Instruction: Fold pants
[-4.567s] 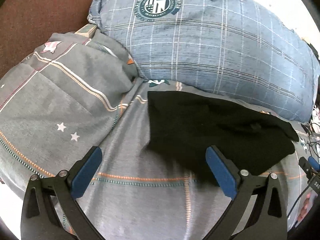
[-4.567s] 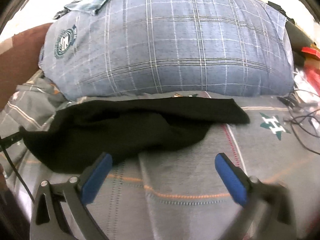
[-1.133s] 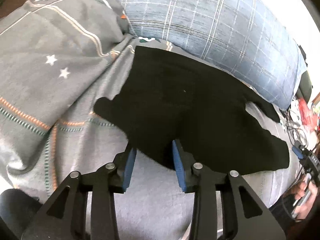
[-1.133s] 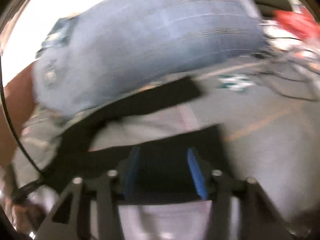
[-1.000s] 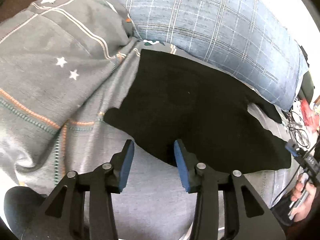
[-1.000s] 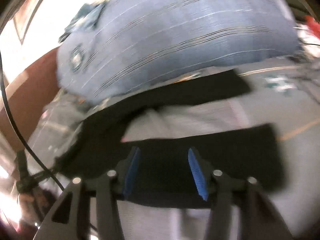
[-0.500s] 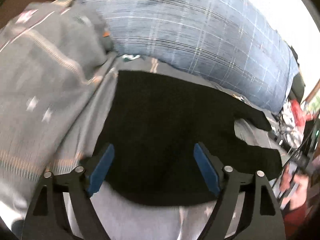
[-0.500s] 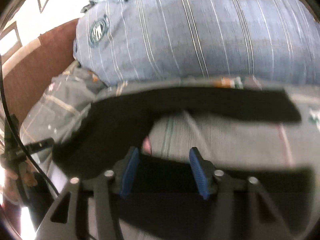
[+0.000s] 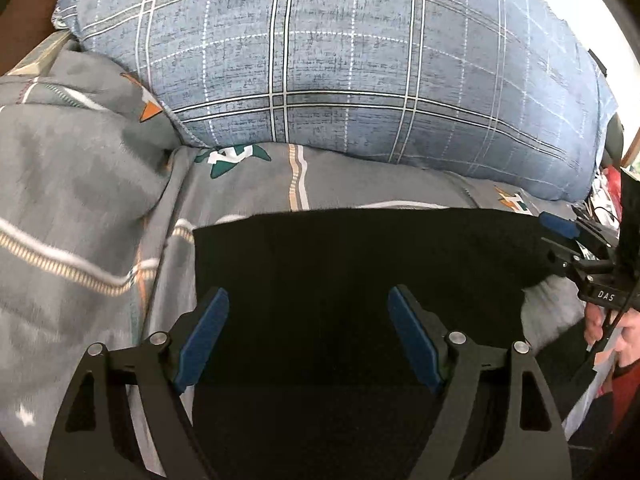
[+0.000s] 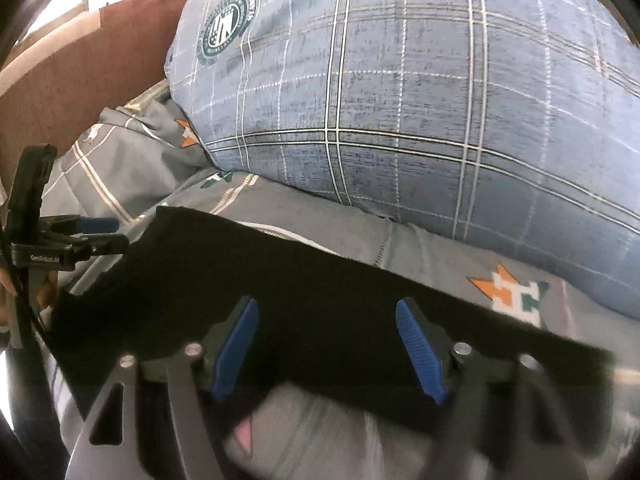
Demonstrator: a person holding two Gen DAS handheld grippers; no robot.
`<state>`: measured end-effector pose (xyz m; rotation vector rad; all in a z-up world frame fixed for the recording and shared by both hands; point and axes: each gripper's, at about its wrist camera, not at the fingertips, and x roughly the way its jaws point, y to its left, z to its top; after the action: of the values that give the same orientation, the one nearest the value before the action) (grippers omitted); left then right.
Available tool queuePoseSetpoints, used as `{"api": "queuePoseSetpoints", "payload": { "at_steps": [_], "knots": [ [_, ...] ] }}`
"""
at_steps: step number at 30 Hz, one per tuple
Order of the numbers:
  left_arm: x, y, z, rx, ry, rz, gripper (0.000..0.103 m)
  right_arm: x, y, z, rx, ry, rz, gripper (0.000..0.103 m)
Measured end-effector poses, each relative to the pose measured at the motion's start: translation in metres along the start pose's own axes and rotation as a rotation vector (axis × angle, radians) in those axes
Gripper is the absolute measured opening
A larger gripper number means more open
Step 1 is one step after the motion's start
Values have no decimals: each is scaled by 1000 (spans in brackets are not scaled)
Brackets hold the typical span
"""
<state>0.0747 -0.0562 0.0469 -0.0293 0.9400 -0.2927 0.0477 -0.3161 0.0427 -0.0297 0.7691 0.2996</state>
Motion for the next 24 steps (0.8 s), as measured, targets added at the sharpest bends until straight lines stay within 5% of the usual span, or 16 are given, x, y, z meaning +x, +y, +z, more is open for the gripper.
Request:
{"api": "queuePoseSetpoints", "payload": {
  "at_steps": [10, 24],
  "knots": [
    [40, 3, 39, 105, 76, -72, 82, 43, -4, 19, -101, 62, 21, 78],
    [108, -11, 65, 478, 284, -192, 87, 95, -15, 31, -257, 233, 172, 77]
  ]
}}
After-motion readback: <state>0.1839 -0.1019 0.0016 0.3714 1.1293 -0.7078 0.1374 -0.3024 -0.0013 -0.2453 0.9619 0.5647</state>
